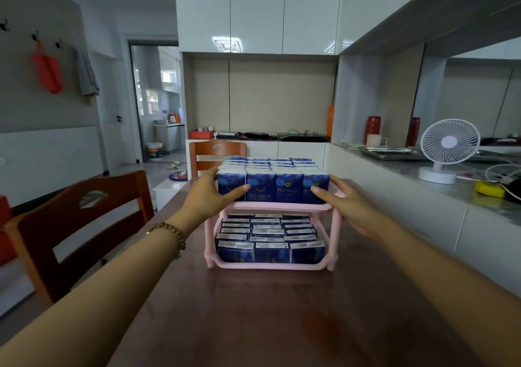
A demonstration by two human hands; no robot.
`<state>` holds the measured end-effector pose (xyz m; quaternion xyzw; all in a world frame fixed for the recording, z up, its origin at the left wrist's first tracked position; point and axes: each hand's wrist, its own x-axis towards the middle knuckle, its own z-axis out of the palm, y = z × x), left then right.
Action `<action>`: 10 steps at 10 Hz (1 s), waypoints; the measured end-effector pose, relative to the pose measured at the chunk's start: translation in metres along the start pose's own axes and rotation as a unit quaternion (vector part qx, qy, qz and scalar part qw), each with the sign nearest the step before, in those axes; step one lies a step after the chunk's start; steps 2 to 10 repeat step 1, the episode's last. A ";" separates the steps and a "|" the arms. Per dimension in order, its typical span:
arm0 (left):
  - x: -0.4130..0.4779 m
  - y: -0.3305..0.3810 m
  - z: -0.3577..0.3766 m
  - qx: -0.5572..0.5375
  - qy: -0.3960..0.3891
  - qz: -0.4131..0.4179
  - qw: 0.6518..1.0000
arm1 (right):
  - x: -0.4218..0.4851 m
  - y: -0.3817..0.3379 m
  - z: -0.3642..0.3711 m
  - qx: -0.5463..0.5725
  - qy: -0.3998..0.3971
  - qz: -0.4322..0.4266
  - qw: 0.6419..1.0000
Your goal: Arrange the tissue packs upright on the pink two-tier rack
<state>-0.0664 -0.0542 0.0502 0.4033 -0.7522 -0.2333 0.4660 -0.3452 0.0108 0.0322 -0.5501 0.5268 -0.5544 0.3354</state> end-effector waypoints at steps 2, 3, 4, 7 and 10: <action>-0.004 0.006 -0.003 0.006 0.003 -0.003 1.000 | -0.010 -0.022 0.000 -0.146 0.106 -0.039 0.983; -0.004 0.006 -0.003 0.006 0.003 -0.003 1.000 | -0.010 -0.022 0.000 -0.146 0.106 -0.039 0.983; -0.004 0.006 -0.003 0.006 0.003 -0.003 1.000 | -0.010 -0.022 0.000 -0.146 0.106 -0.039 0.983; -0.004 0.006 -0.003 0.006 0.003 -0.003 1.000 | -0.010 -0.022 0.000 -0.146 0.106 -0.039 0.983; -0.004 0.006 -0.003 0.006 0.003 -0.003 1.000 | -0.010 -0.022 0.000 -0.146 0.106 -0.039 0.983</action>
